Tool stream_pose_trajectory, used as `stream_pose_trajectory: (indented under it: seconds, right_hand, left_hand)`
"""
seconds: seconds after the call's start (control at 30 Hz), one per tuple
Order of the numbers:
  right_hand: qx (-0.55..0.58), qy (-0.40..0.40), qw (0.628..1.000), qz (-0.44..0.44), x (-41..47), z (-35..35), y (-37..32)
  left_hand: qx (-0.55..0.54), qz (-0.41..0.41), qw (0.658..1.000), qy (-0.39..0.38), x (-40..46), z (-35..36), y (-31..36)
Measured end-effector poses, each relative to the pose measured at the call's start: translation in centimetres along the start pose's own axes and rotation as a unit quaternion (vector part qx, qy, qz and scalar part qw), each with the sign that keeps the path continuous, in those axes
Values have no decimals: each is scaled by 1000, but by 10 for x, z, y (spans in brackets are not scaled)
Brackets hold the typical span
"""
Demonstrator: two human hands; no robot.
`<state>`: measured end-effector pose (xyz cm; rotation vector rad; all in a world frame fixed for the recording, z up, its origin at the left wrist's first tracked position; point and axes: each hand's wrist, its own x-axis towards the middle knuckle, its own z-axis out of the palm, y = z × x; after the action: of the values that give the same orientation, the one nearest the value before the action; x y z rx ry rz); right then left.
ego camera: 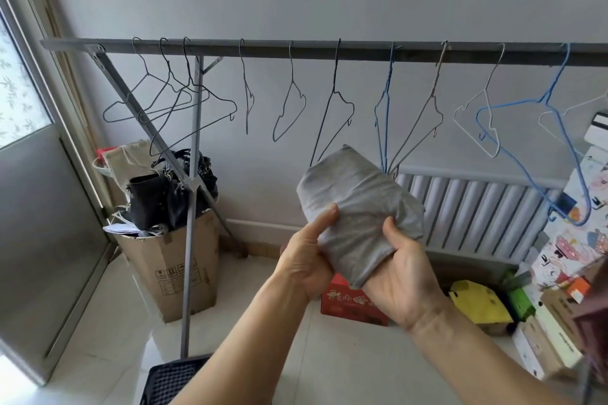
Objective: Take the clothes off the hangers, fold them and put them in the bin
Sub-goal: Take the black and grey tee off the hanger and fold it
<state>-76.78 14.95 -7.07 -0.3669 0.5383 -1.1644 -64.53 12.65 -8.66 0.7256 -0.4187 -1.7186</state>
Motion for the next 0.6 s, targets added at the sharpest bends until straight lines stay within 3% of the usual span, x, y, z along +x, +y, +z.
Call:
stream_pose_trajectory:
  seconds: [0.13,0.23,0.3,0.4,0.47,0.53,0.6]
  right_hand:
    - [-57,30,998,11,6,-16,3]
    - [-229,138,958,-101,11,-28,-12]
    - [-359,159,892,-225,15,-24,-27]
    - [-537,34,766,-352,19,6,-45]
    - [-664,-21,655,-362,27,22,-52]
    - [-757,-25,557,-341,33,33,-53]
    - [-782,-33,536,-316,38,40,-53]
  left_hand:
    - [101,146,982,71,6,-4,4]
    - [297,278,912,51,5,-18,23]
    - [416,326,849,14,3,-22,34]
    - [507,347,789,-10,3,-21,39]
    - [535,365,762,-5,3,-20,38]
    - [556,384,737,-4,2,-18,37]
    - [574,398,715,-8,-1,-15,37]
